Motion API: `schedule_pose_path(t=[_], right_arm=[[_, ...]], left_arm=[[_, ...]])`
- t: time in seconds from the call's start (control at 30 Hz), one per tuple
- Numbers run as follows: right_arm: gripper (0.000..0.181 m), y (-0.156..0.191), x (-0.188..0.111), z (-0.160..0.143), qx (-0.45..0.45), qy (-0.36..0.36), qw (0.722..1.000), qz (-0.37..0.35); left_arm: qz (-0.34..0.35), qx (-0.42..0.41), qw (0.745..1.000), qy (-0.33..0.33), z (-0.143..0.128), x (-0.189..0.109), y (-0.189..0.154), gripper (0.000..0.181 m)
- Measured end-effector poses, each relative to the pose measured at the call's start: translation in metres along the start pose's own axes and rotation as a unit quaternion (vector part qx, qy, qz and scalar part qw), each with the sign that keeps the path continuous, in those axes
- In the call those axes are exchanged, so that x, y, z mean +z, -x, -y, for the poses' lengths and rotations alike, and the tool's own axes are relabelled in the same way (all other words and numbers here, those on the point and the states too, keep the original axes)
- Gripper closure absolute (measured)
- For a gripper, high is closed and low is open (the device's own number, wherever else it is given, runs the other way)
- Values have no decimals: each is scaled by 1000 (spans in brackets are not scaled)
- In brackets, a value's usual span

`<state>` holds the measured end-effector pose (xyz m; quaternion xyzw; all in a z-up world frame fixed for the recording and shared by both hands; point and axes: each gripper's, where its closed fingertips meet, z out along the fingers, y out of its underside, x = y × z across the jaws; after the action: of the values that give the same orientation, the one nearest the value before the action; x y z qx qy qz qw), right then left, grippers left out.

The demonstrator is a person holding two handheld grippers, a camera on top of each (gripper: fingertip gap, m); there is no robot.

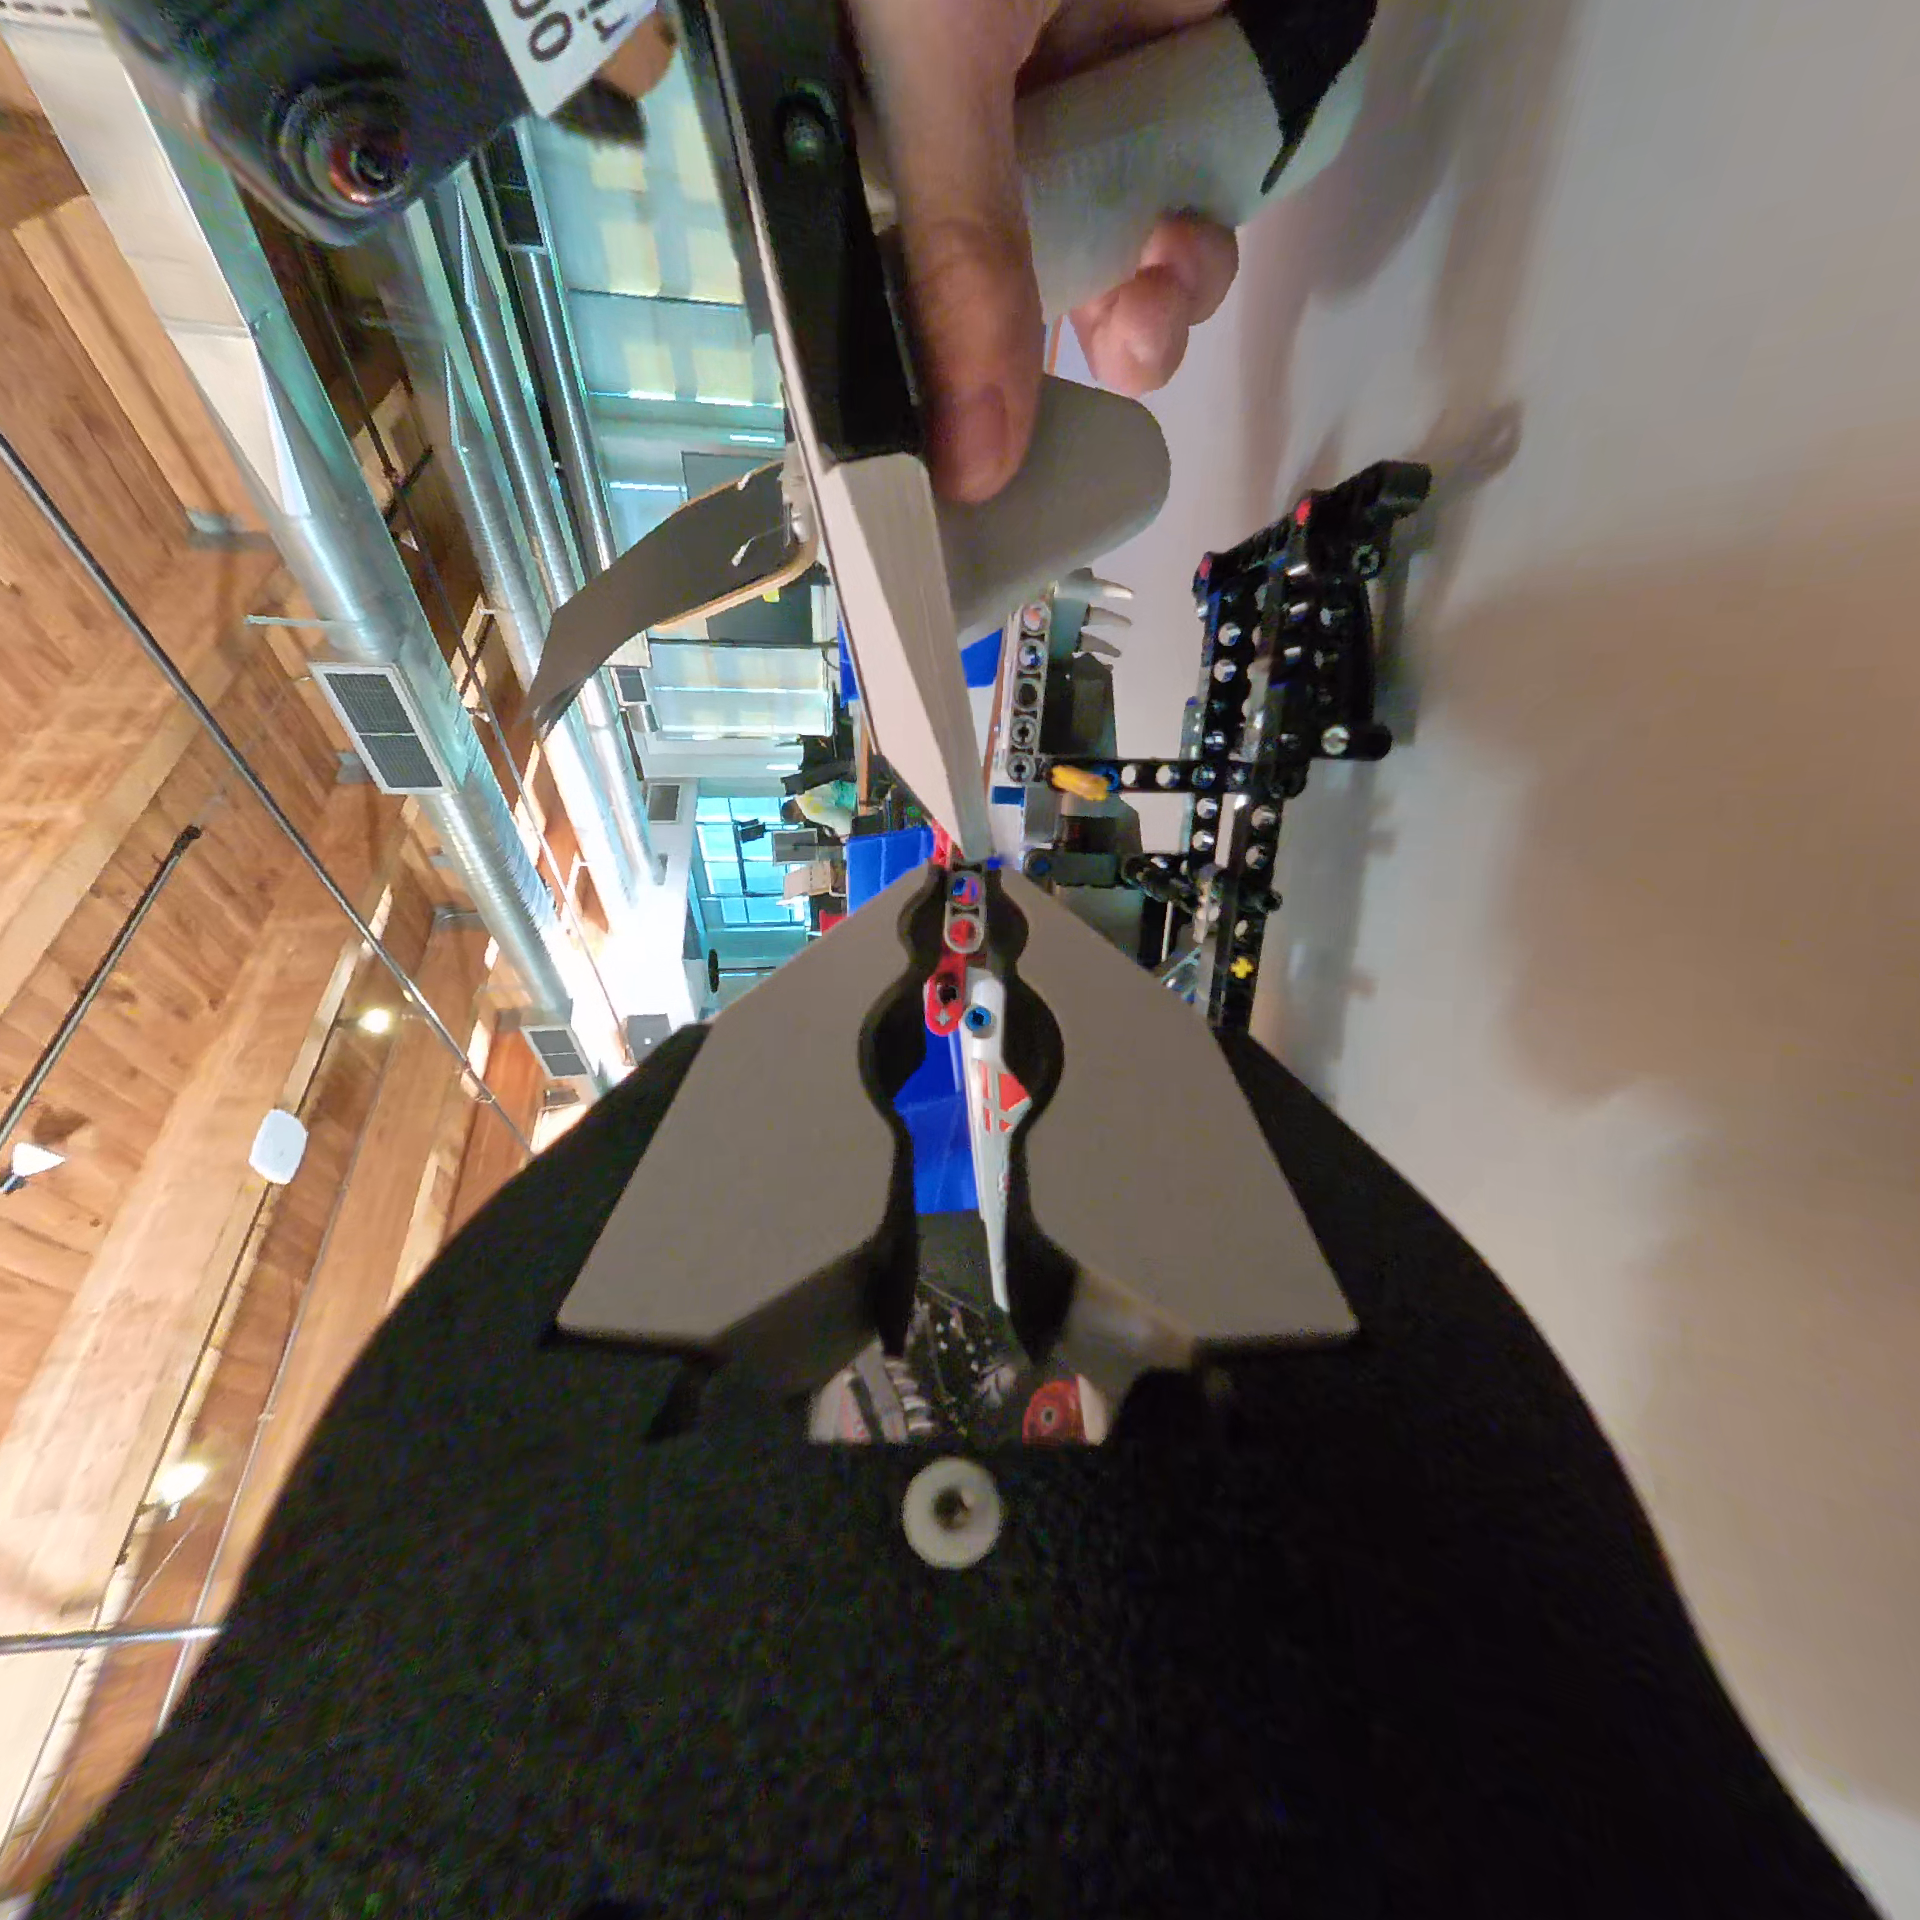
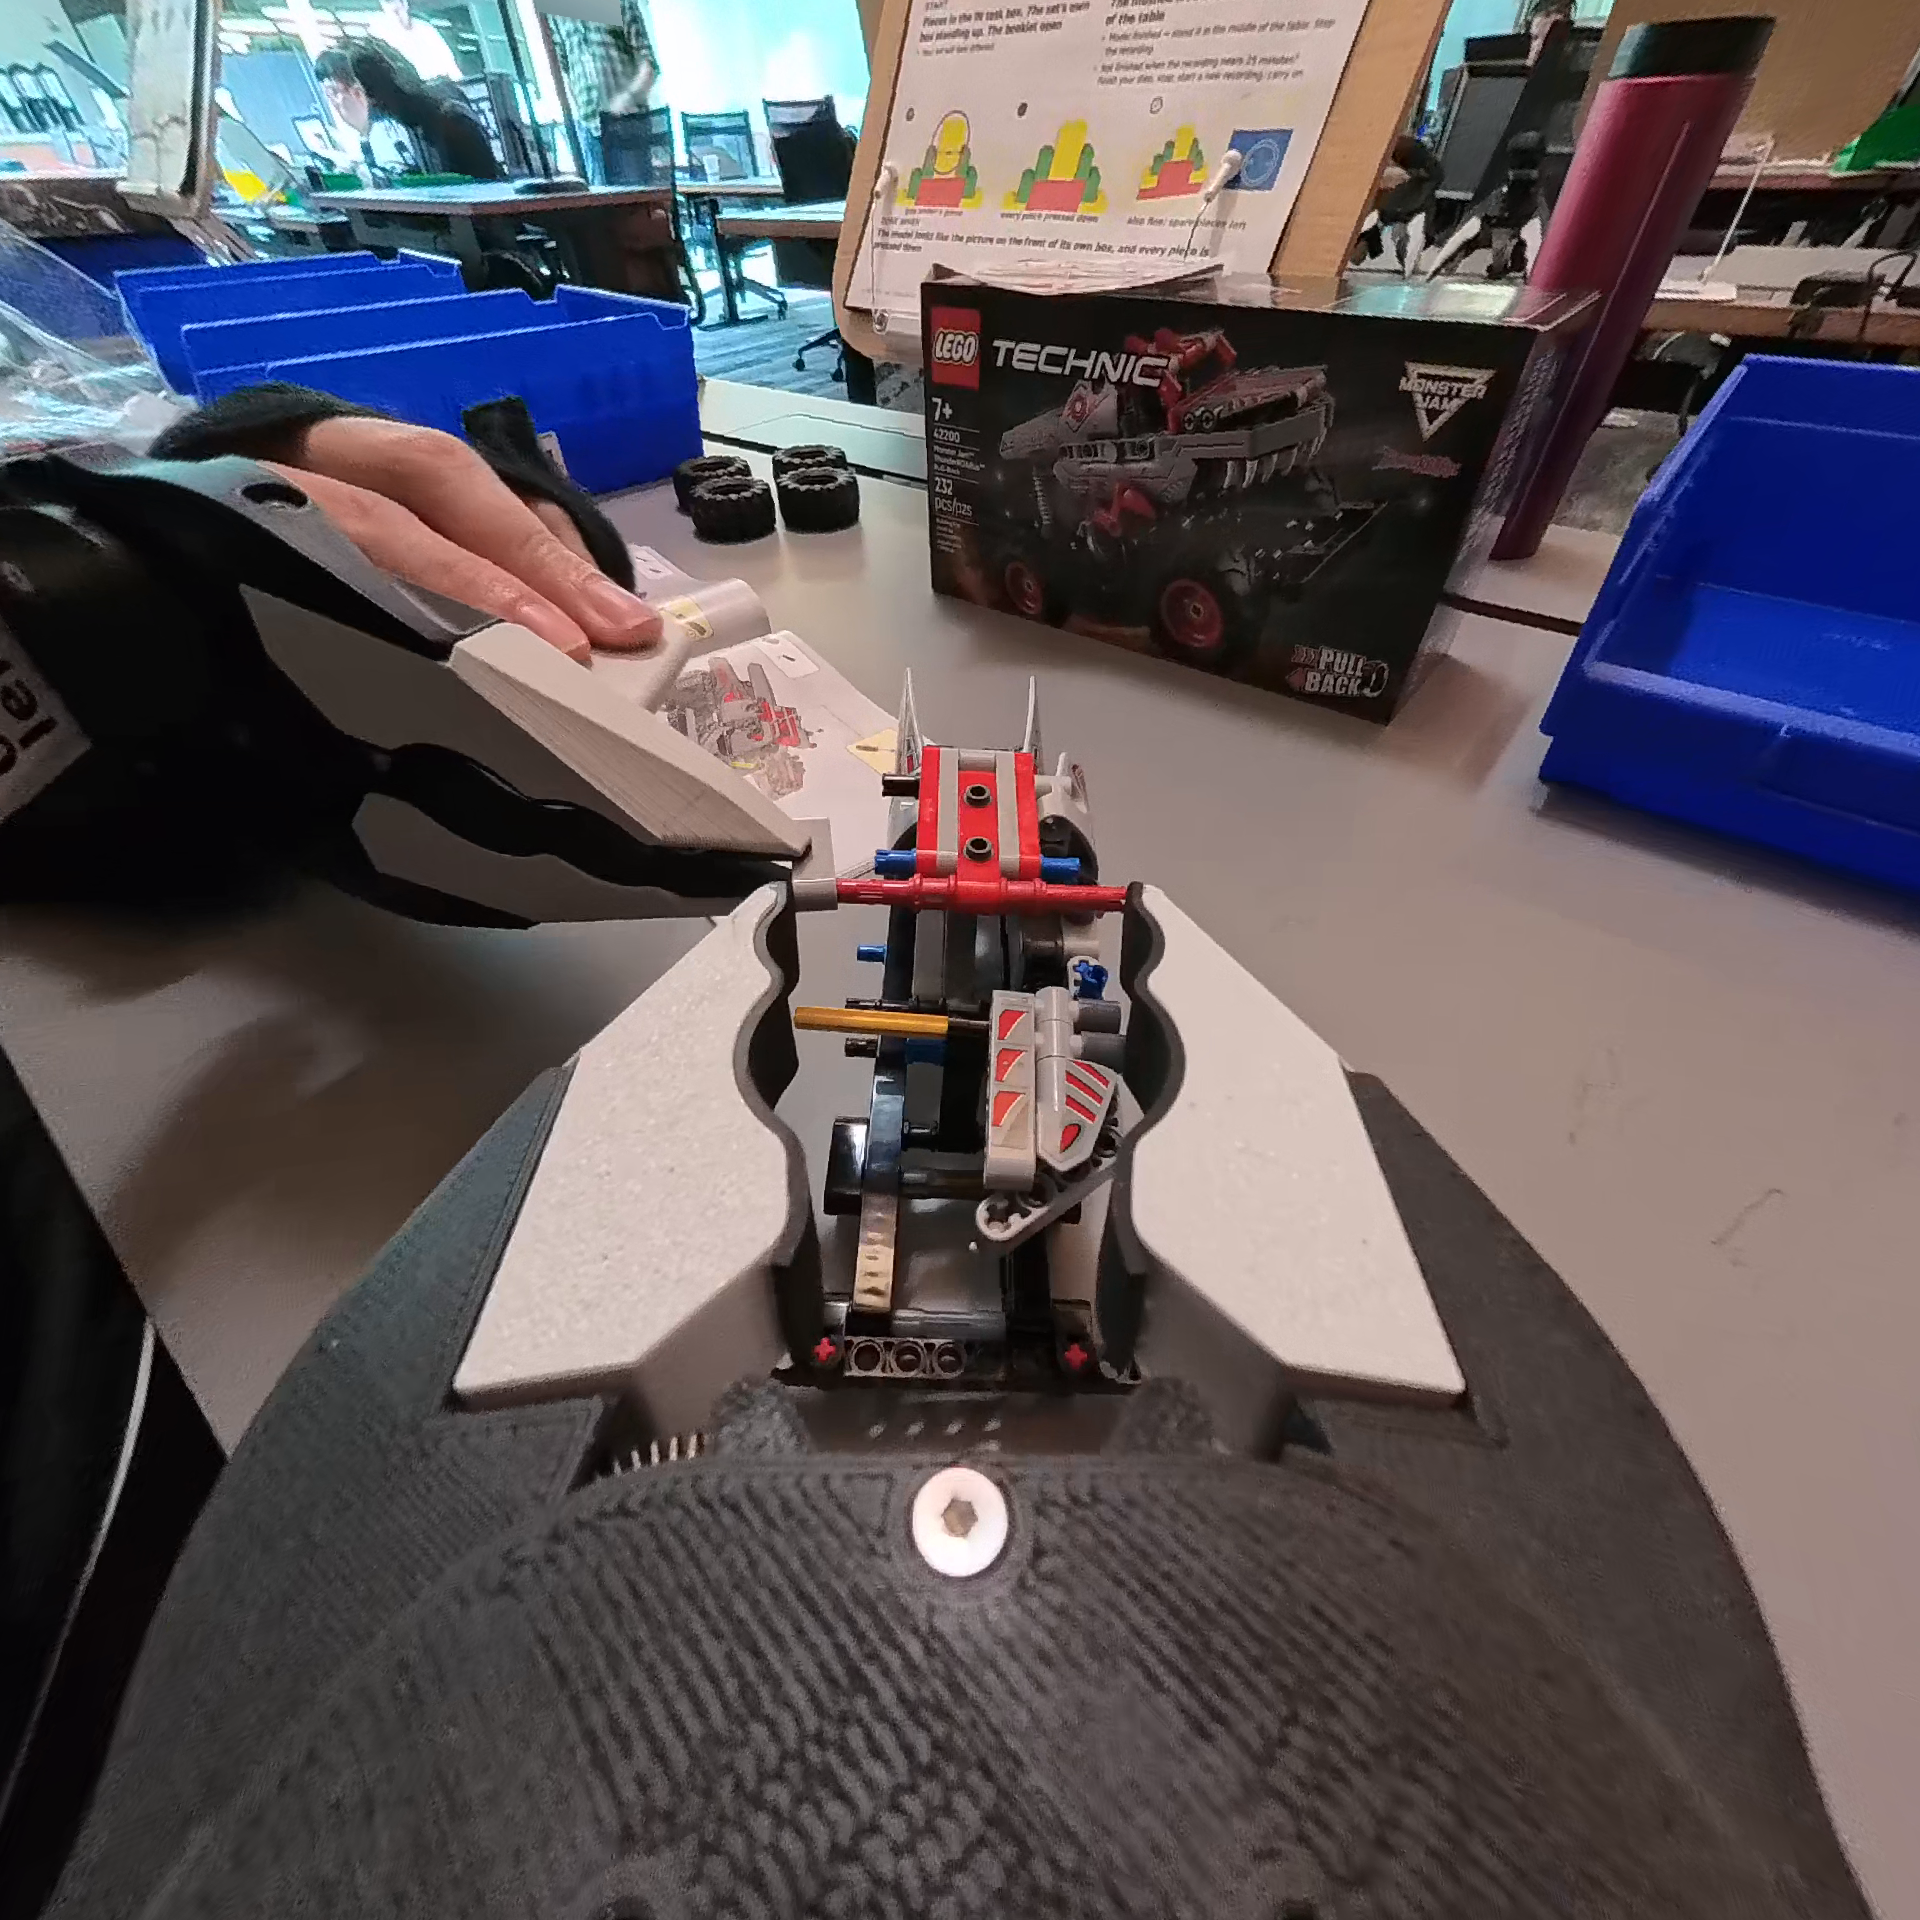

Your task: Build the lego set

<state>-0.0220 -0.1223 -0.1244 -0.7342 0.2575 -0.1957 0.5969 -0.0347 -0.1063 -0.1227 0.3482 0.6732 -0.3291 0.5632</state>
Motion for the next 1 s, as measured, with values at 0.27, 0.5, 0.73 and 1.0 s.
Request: schedule_pose_path(t=[0.27,0.5,0.73,1.0], right_arm=[[121,-1,0,-1,-5,3,1000,0],[117,0,1,-1,1,-3,1000,15],[120,-4,0,-1,12,-3,1000,12],[121,-4,0,-2,2,10,1000,3]], left_arm=[[12,54,998,-24,2,-1,0,177],[0,58,996,-68,2,-1,3,177],[-17,50,995,-86,3,0,2,177],[-30,50,991,-119,4,-1,1,177]])
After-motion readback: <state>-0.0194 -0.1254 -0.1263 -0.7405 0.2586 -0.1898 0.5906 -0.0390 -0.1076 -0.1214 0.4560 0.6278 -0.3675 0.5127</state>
